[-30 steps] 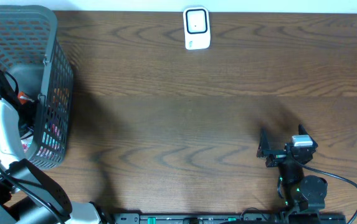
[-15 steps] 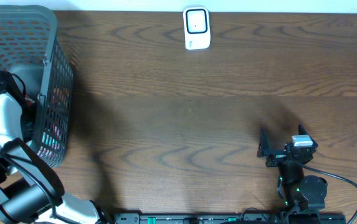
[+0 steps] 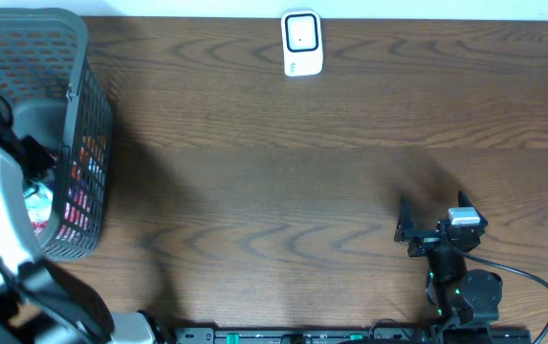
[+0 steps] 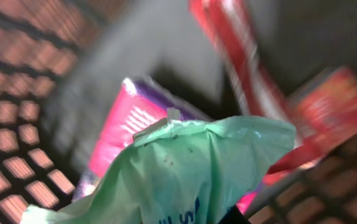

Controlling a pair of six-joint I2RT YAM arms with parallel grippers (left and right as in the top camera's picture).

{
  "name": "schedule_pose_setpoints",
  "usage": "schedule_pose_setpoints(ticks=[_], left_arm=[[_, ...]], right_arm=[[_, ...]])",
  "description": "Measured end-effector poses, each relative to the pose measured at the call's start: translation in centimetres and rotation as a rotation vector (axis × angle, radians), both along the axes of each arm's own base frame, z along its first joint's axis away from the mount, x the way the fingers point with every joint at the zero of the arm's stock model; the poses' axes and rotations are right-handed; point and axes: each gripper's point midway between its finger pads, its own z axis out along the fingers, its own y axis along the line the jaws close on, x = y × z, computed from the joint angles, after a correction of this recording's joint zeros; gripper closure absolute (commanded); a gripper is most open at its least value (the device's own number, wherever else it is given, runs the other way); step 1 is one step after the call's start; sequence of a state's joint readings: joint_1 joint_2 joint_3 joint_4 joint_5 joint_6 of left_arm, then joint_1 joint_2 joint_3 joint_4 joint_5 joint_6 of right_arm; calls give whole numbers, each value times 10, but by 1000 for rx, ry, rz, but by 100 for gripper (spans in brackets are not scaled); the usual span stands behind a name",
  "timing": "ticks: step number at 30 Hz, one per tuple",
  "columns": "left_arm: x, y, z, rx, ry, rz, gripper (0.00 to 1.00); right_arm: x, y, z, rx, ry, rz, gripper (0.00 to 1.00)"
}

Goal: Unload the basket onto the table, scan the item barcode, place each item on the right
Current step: 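Reach the left gripper into the basket and grasp the green wrapper, then lift the green wrapper out and drop it on the table center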

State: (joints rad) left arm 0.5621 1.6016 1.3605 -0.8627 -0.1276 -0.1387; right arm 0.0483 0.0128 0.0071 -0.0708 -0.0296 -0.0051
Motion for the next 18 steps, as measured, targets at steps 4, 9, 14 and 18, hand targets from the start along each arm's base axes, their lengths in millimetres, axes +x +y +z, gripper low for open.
schedule_pose_setpoints(ticks=[4, 9, 14, 18], left_arm=[[10, 8, 58, 123, -184, 3, 92], [14, 4, 133, 243, -429, -2, 92], [28, -18, 182, 217, -667, -20, 92], [50, -50, 210, 164, -813, -114, 92]], right_arm=[[0, 0, 0, 0, 0, 0, 1], [0, 0, 0, 0, 0, 0, 1], [0, 0, 0, 0, 0, 0, 1], [0, 0, 0, 0, 0, 0, 1]])
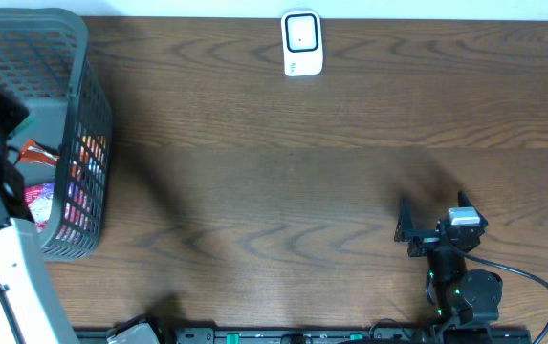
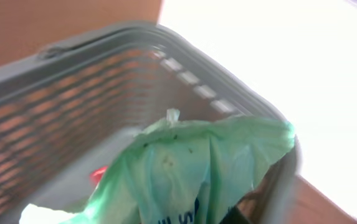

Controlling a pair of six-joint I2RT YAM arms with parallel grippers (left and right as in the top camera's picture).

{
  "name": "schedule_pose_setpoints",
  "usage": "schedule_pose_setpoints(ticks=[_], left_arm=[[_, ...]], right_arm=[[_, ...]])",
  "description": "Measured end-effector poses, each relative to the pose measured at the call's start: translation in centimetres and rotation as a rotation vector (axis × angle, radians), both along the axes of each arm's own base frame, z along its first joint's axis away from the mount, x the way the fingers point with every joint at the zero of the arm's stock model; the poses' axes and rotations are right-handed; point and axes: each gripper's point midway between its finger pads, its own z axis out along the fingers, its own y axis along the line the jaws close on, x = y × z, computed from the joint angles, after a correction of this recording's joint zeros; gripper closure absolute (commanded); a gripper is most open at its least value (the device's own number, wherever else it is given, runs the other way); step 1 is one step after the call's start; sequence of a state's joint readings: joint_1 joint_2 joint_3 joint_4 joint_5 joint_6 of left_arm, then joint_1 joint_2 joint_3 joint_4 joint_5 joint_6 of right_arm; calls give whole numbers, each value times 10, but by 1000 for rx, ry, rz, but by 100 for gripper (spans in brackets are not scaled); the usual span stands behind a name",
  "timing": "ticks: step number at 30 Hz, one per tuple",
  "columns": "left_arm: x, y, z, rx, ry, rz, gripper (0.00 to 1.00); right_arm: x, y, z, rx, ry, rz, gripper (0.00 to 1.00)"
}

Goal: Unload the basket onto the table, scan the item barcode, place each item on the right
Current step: 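Lift the green wrapper out and drop it on the table center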

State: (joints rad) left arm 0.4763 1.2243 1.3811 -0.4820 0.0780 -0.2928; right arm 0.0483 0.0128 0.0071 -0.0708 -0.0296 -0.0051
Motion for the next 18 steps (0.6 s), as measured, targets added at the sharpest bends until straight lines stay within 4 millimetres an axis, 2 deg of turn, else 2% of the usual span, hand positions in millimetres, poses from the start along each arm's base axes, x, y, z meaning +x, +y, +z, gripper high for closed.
schedule_pose_setpoints(ticks=[3, 6, 8, 9, 10, 14, 16, 18], left_arm=[[12, -35, 18, 1, -69, -113, 93], [23, -91, 33, -6, -120, -275, 92], [28, -135, 37, -16, -135, -400, 93], [30, -150, 37, -20, -135, -442, 92], [32, -184, 35, -33, -129, -540, 92], [32, -264, 21, -56, -87, -755, 92], [32, -294, 7, -59, -48, -835, 92], [33, -316, -10, -47, 4, -894, 93]], right_arm=[[0, 0, 0, 0, 0, 0, 1], [0, 0, 0, 0, 0, 0, 1], [0, 0, 0, 0, 0, 0, 1], [0, 0, 0, 0, 0, 0, 1], [0, 0, 0, 0, 0, 0, 1], [0, 0, 0, 0, 0, 0, 1], [0, 0, 0, 0, 0, 0, 1], [0, 0, 0, 0, 0, 0, 1]])
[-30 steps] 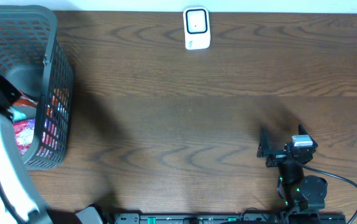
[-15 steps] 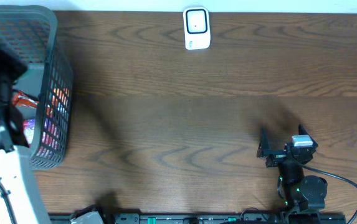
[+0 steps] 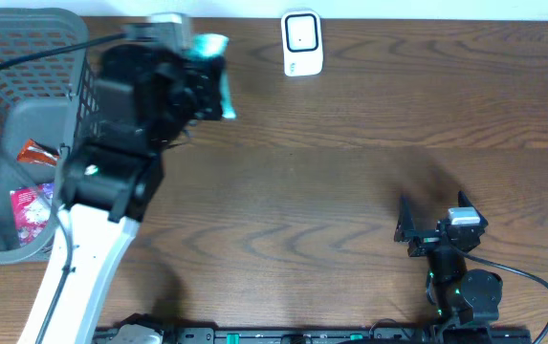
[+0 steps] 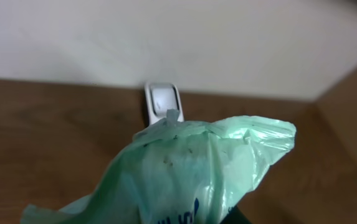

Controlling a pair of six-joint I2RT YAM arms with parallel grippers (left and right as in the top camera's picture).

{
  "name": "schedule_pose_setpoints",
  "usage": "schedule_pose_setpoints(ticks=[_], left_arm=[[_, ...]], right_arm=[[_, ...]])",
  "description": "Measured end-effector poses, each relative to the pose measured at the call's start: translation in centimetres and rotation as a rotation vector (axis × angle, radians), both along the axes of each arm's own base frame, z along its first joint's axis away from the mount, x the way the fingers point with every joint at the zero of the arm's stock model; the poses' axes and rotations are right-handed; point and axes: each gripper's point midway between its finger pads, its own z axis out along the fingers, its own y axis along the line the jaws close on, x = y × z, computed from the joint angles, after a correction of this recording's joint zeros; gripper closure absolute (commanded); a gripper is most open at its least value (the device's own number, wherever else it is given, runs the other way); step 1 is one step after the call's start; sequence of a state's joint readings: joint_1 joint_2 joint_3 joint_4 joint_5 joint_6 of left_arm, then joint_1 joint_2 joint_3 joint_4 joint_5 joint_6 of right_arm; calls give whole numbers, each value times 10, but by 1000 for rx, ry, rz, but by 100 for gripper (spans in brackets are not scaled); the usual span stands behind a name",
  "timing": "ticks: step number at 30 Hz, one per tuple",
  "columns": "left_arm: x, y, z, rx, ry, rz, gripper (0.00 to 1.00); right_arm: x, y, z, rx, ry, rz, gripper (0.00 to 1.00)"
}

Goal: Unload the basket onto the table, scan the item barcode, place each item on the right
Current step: 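Lift the green wrapper out and drop it on the table center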

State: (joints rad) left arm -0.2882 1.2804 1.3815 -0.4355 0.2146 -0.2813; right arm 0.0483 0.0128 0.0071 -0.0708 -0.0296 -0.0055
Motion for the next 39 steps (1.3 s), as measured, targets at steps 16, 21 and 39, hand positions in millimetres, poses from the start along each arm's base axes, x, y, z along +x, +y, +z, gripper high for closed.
schedule_pose_setpoints(ticks=[16, 21, 39], left_arm=[[-10, -97, -186, 280, 450, -220, 92], [-19, -125, -215, 317, 484, -284, 34], [-2, -42, -50, 166, 86, -102, 14]], right_arm=[[0, 0, 0, 0, 0, 0, 1], [0, 0, 0, 0, 0, 0, 1], [0, 0, 0, 0, 0, 0, 1]])
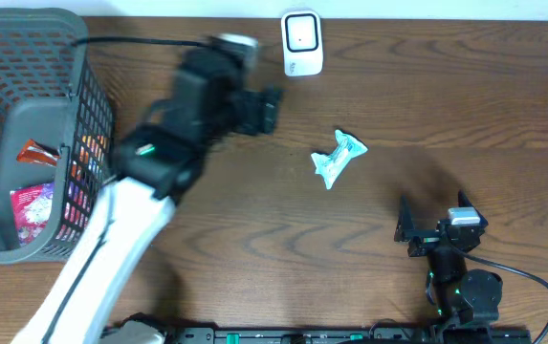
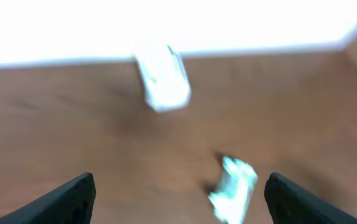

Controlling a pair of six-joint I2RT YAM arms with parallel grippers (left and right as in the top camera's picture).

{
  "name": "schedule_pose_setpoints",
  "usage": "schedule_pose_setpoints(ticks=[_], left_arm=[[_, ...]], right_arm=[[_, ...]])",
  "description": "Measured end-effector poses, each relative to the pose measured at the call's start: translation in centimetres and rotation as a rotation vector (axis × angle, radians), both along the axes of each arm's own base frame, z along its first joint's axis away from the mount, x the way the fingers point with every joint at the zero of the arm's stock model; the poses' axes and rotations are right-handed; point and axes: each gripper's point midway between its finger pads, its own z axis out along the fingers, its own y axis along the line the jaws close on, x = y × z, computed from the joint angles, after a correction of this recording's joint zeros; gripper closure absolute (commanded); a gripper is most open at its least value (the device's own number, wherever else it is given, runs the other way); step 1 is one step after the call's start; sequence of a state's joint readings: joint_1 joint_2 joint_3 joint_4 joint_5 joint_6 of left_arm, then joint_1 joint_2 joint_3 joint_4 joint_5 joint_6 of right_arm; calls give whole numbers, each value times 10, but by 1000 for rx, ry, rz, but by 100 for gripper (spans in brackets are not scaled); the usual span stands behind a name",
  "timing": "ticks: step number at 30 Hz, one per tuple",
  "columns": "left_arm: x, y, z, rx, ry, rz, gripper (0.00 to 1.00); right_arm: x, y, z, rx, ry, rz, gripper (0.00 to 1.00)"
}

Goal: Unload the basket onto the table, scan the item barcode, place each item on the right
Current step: 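Lift the green wrapper out and drop it on the table center, then reach the left gripper into the basket and grasp the pink pouch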

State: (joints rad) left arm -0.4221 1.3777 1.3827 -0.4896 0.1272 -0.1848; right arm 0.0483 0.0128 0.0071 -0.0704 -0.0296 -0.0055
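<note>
A crumpled pale green bag (image 1: 338, 158) lies loose on the wooden table, right of the middle. The left wrist view shows the bag (image 2: 234, 196) blurred, low between the fingers. The white scanner (image 1: 302, 43) stands at the table's far edge, and the scanner (image 2: 162, 78) also shows ahead of the wrist camera. My left gripper (image 1: 266, 110) hovers left of the bag and below the scanner. That left gripper (image 2: 181, 205) is open, with nothing between its fingers (image 2: 72, 196). My right gripper (image 1: 405, 227) rests near the front right, far from the bag.
A grey wire basket (image 1: 87, 143) stands at the left edge of the table. It holds a red packet (image 1: 34, 151) and a pink packet (image 1: 30, 205). The right arm's base and cable (image 1: 465, 287) sit at the front right.
My left gripper was shut on the green bag, left of the scanner. It is now open and the bag lies on the table to its right. The right arm is unchanged.
My left gripper held the green bag inside the basket over the other packets. Then it held the bag at the basket's rim, then over the table near the scanner. Now the bag lies free on the table and the gripper is open.
</note>
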Motion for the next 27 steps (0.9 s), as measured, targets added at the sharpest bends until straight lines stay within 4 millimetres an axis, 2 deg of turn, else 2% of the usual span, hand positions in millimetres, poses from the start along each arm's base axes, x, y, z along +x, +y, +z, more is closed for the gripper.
schedule_pose_setpoints(ticks=[2, 5, 8, 10, 14, 19, 23, 27], left_arm=[[-2, 45, 38, -8, -103, 118, 13], [-9, 107, 75, 4, -208, 304, 14], [-20, 173, 98, 35, -281, 509, 13], [-31, 211, 106, 63, -302, 628, 14], [-46, 267, 101, 133, -276, 798, 13], [-54, 317, 88, 176, -223, 945, 13], [-60, 346, 60, 202, -113, 1026, 14], [-65, 370, 25, 213, 27, 1087, 13]], right_arm=[[0, 0, 0, 0, 0, 0, 1], [0, 0, 0, 0, 0, 0, 1], [0, 0, 0, 0, 0, 0, 1], [0, 0, 0, 0, 0, 0, 1], [0, 0, 0, 0, 0, 0, 1], [0, 0, 0, 0, 0, 0, 1], [0, 0, 0, 0, 0, 0, 1], [0, 0, 0, 0, 0, 0, 1]])
